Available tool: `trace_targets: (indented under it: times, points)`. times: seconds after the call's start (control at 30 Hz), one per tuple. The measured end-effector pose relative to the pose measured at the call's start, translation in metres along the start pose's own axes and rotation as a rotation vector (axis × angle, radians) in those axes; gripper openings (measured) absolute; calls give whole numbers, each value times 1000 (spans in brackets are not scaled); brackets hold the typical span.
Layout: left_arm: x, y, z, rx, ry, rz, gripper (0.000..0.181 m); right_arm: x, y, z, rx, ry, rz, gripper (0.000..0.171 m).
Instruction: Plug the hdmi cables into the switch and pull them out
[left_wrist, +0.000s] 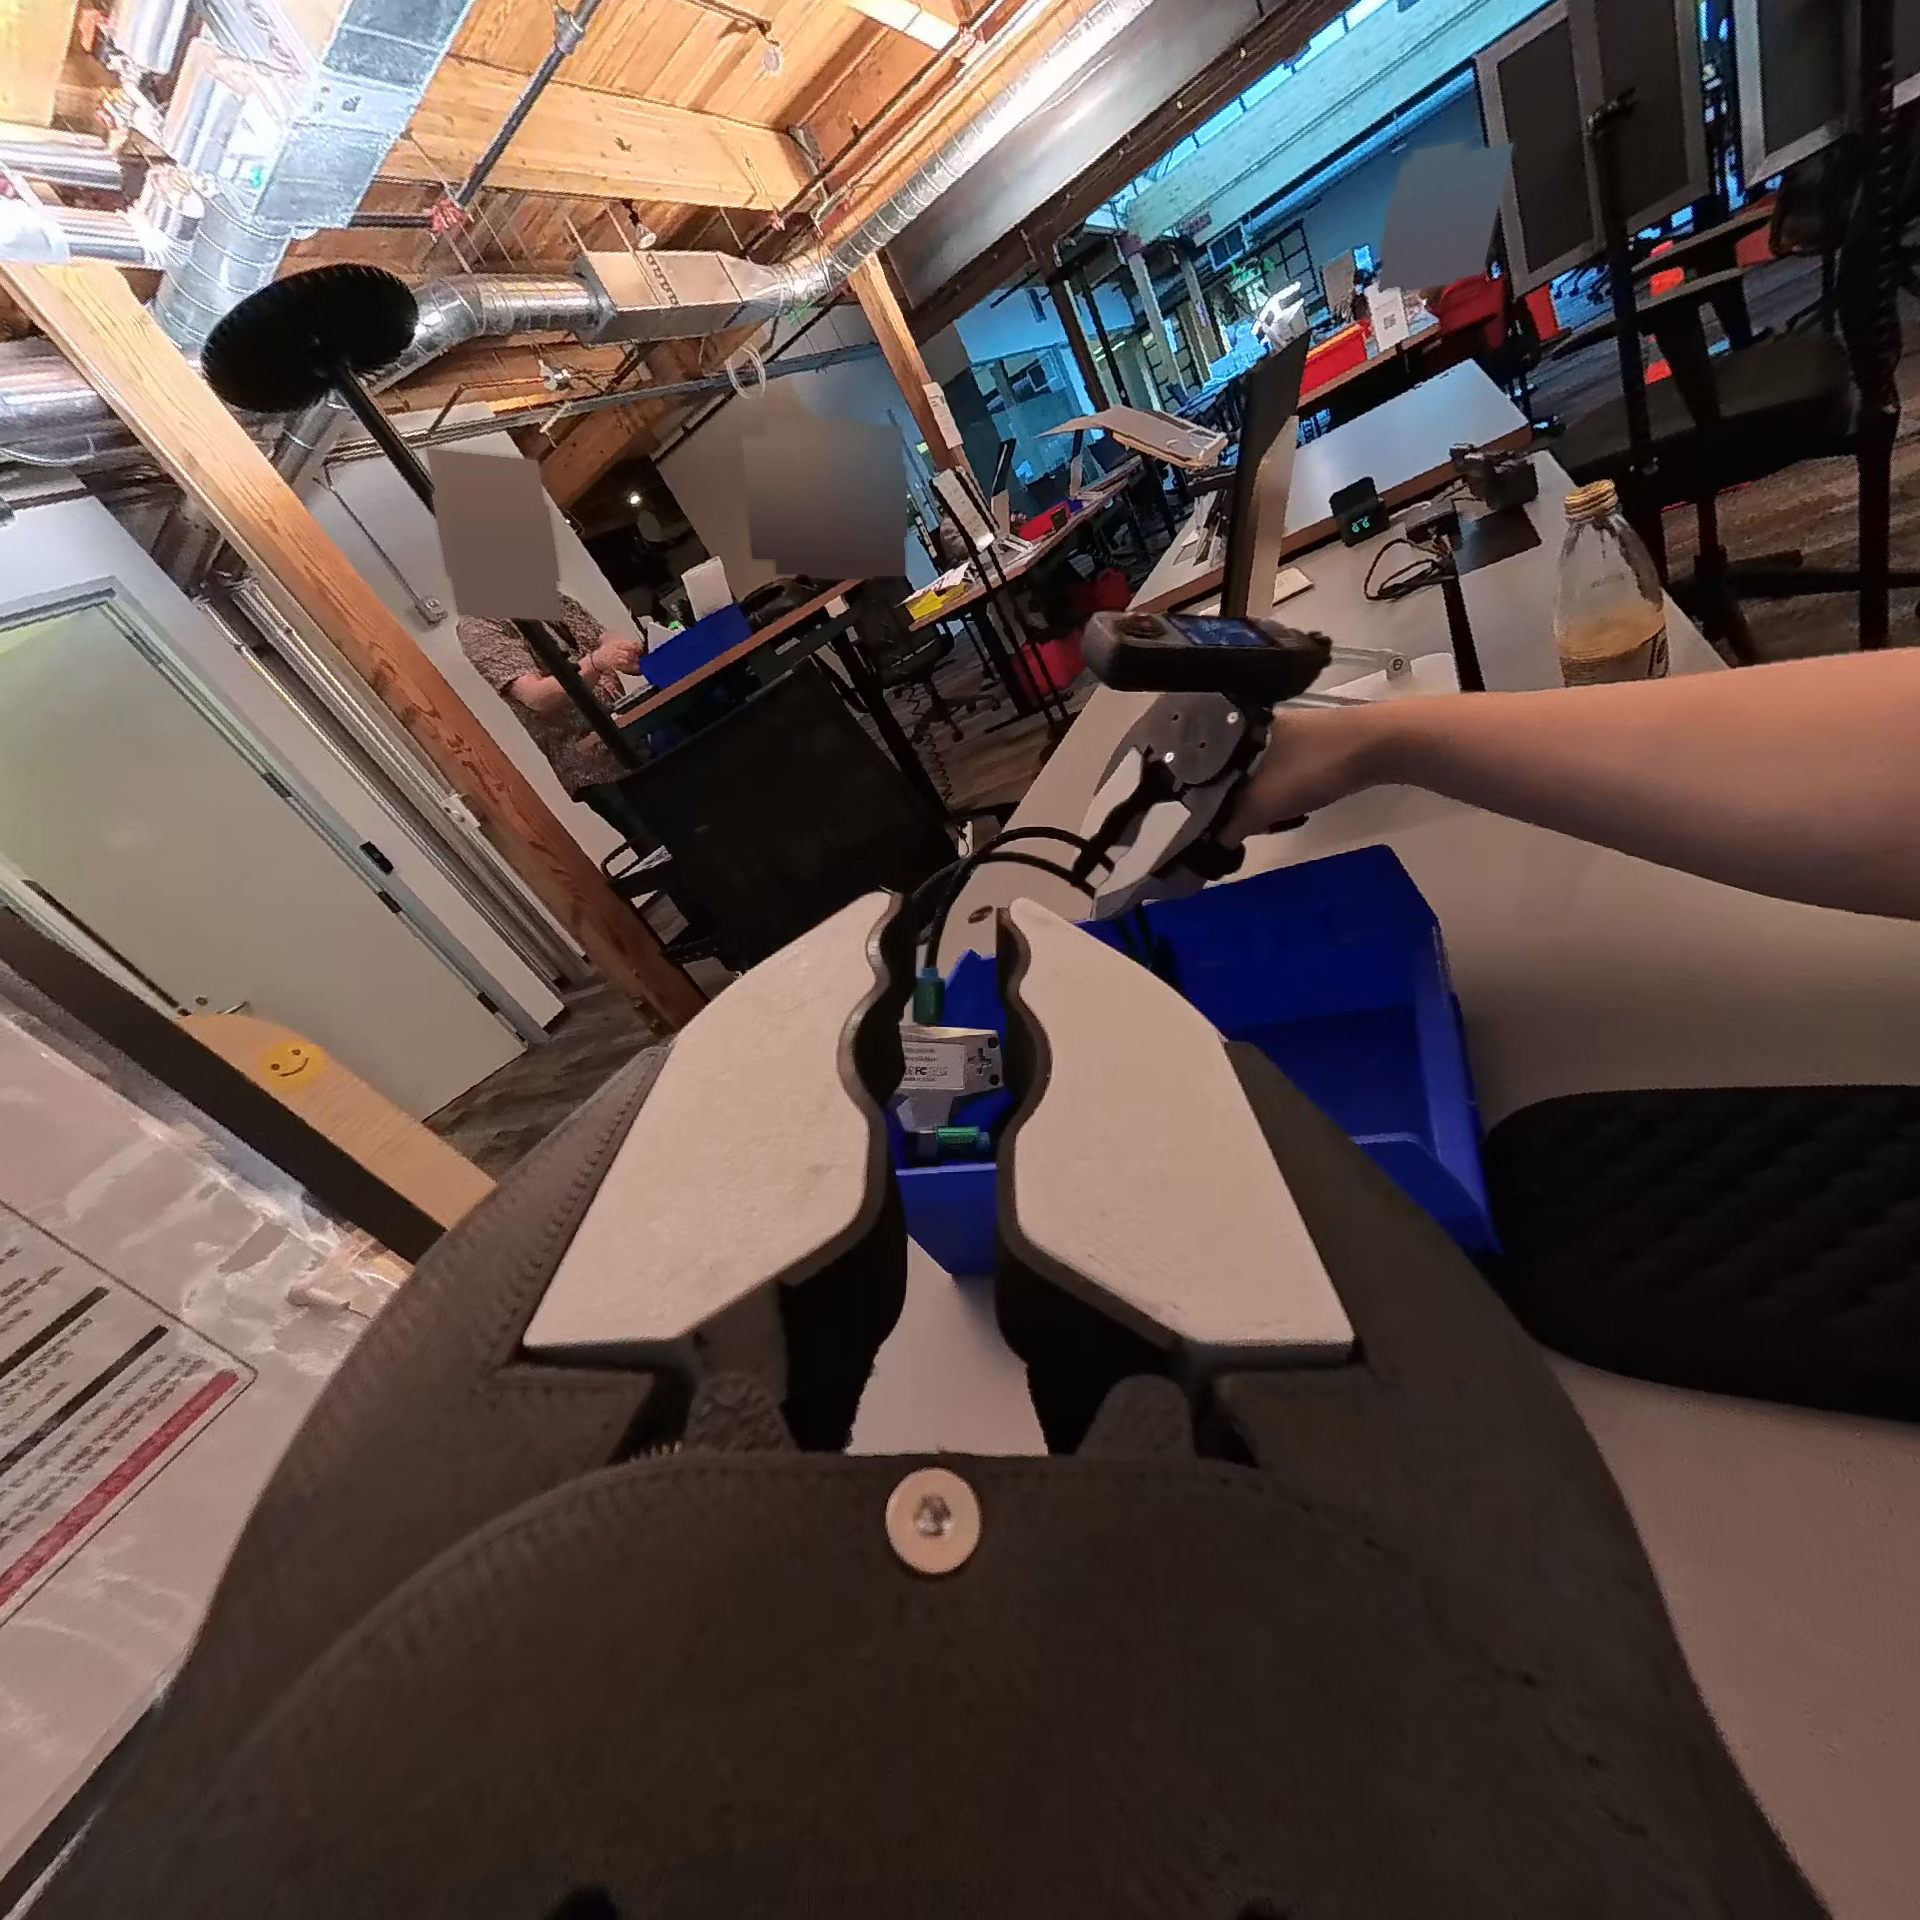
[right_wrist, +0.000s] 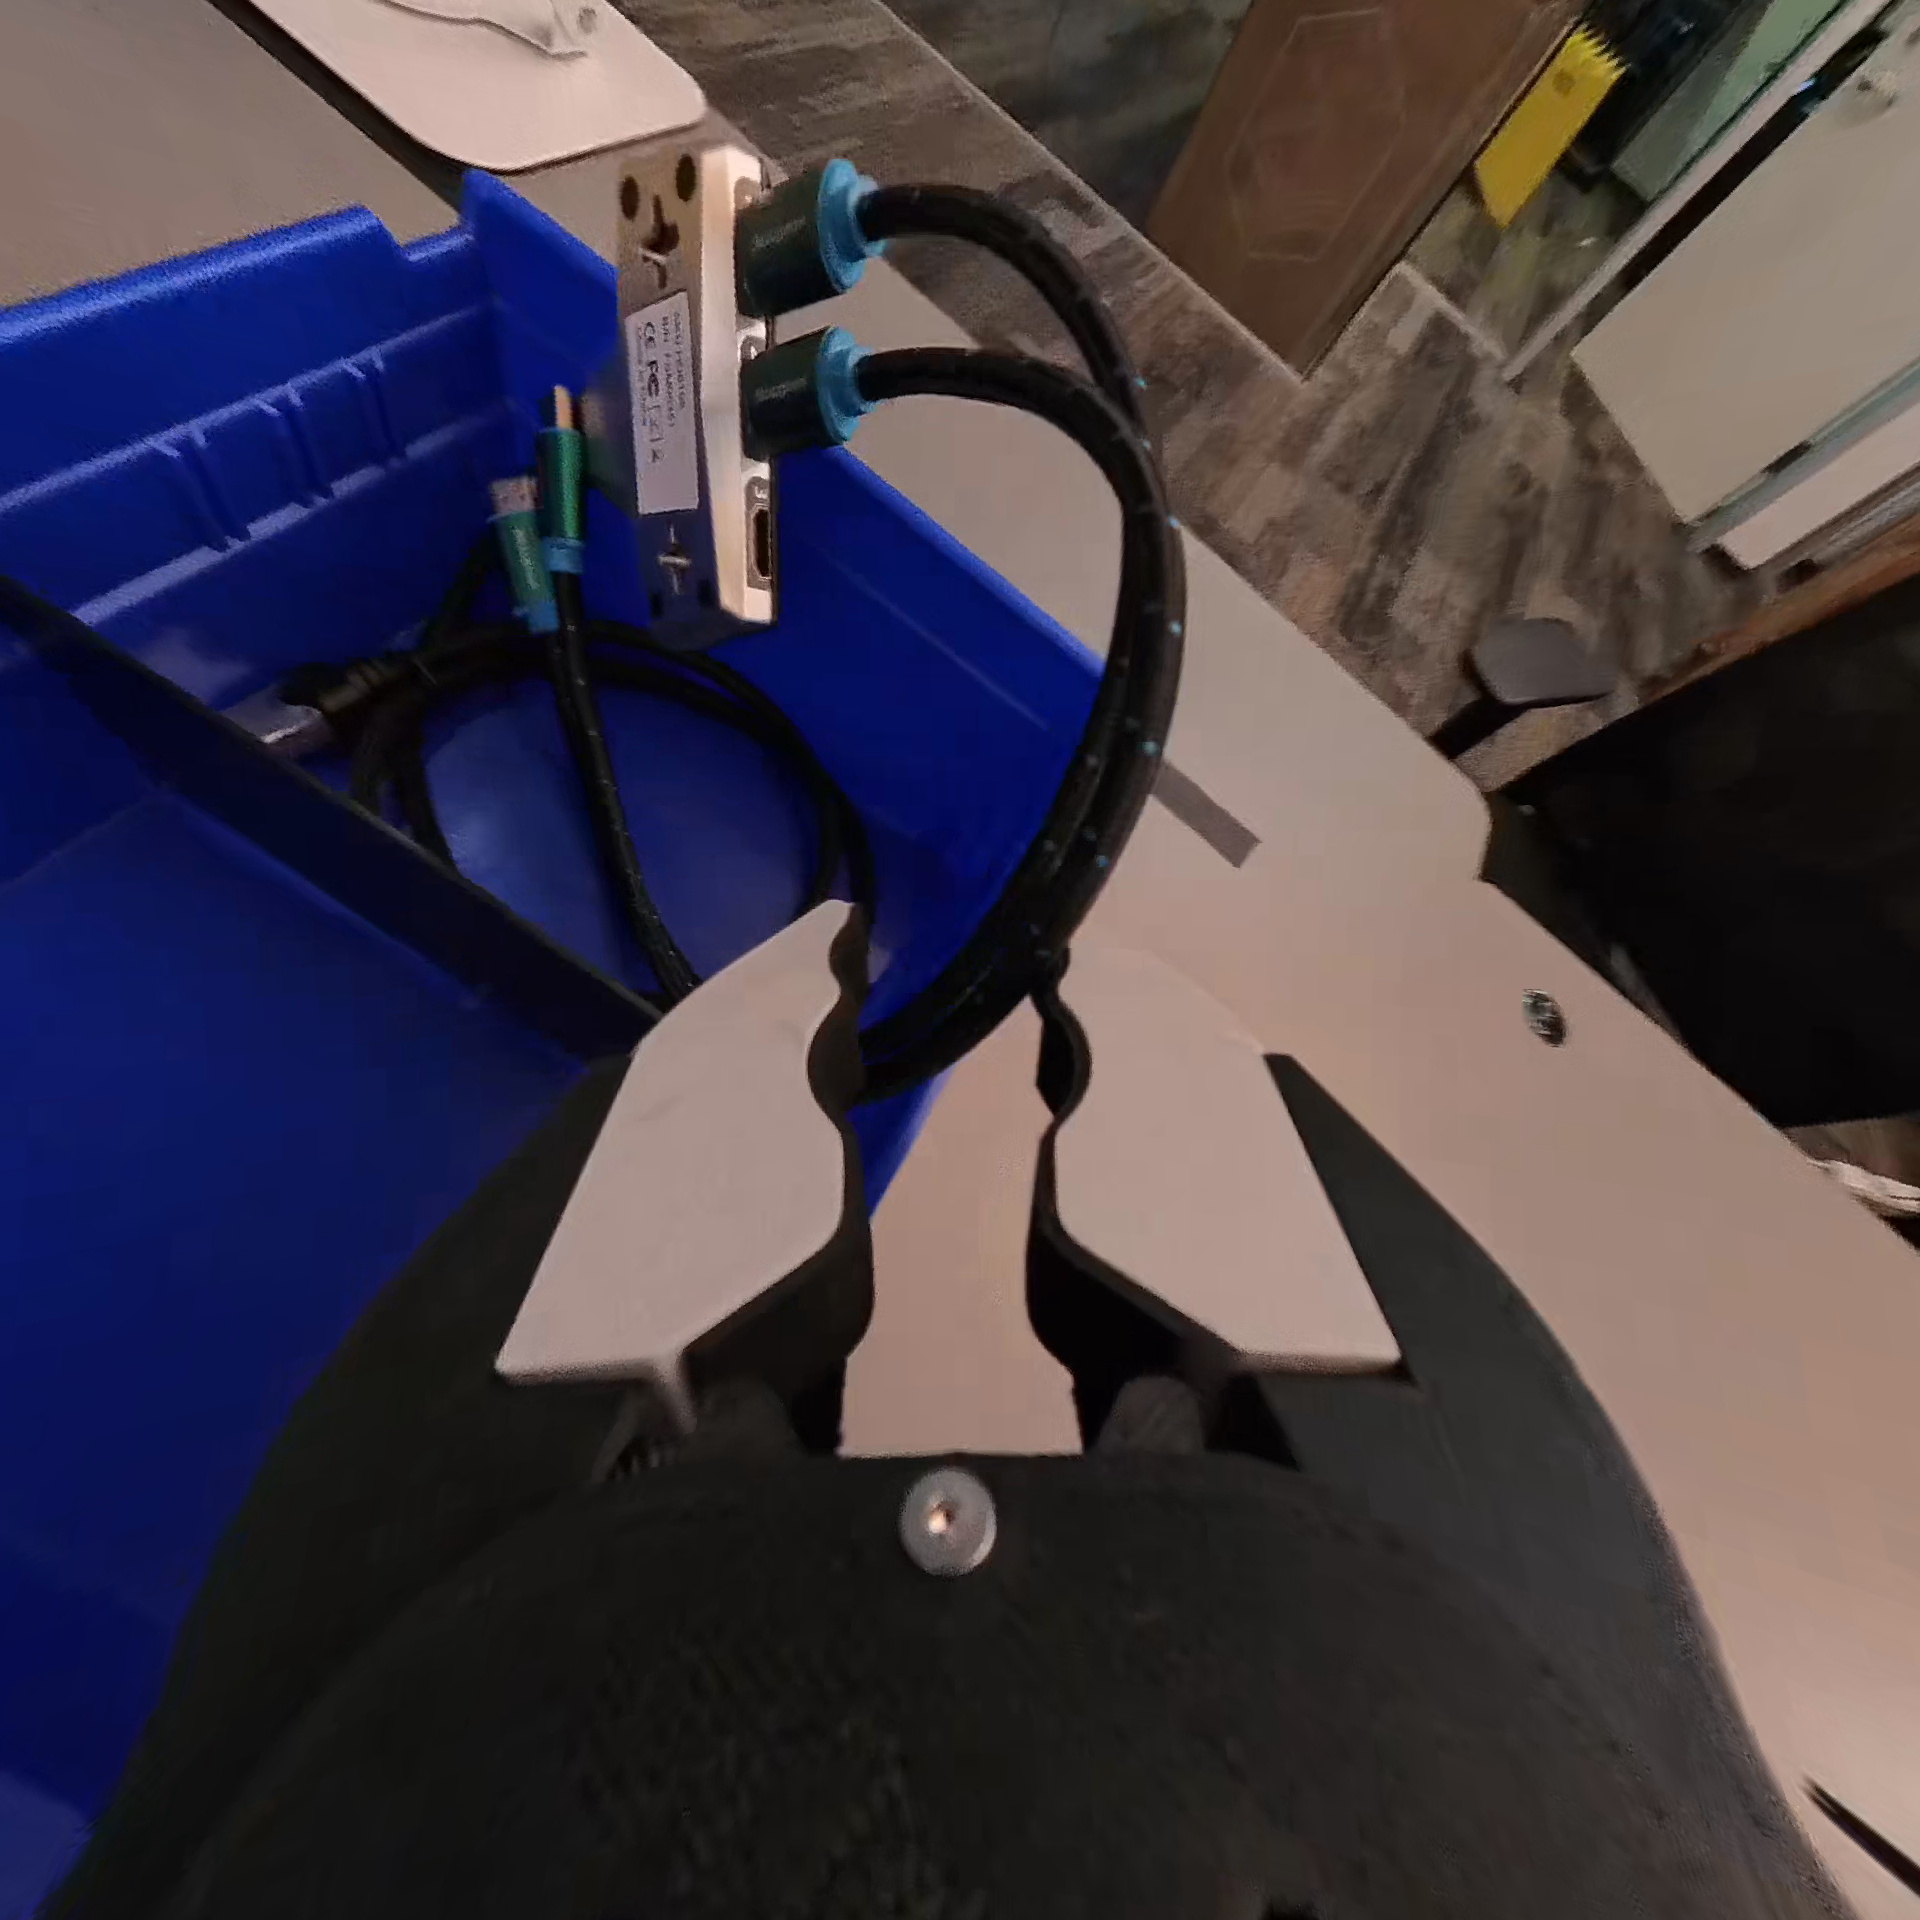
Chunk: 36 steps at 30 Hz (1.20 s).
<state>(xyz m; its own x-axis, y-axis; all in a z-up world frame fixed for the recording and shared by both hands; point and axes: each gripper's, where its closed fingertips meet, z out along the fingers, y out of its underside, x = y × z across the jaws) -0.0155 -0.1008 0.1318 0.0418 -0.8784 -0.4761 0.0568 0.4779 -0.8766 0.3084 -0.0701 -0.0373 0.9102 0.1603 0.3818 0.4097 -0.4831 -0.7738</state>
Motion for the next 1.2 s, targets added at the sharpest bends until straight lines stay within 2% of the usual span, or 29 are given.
trace_targets:
  times: [0.03,0.17,0.27,0.47,0.53,0.6,0.73,0.9,1.07,1.2]
  points:
    - [-2,-1,-2,4,-3,-4,13,2,1,-3,-9,27,-13,38]
    - [-10,-3,-9,13,-21,-13,13,5,15,-24,-82,103,25,42]
    - [-15,-6,-14,29,-30,-25,13,4,32,-41,-147,122,195,41]
    - [-17,-8,-17,29,-38,-26,13,-35,54,-43,-260,-101,494,36]
    - [-16,-8,-17,31,-38,-26,13,-51,68,-35,-374,-167,540,23]
    - [-15,-10,-18,33,-36,-22,12,-54,85,-28,-497,-137,547,10]
    - [-13,-15,-22,42,-35,-16,12,-55,87,-31,-503,-127,692,10]
    - [-14,-21,-30,57,-35,-10,12,-52,96,-43,-535,-38,713,10]
    - [-18,-28,-37,93,-34,-30,11,-53,100,-48,-605,-45,704,10]
    - [-20,-28,-39,87,-43,-19,12,-42,104,-46,-642,14,757,8]
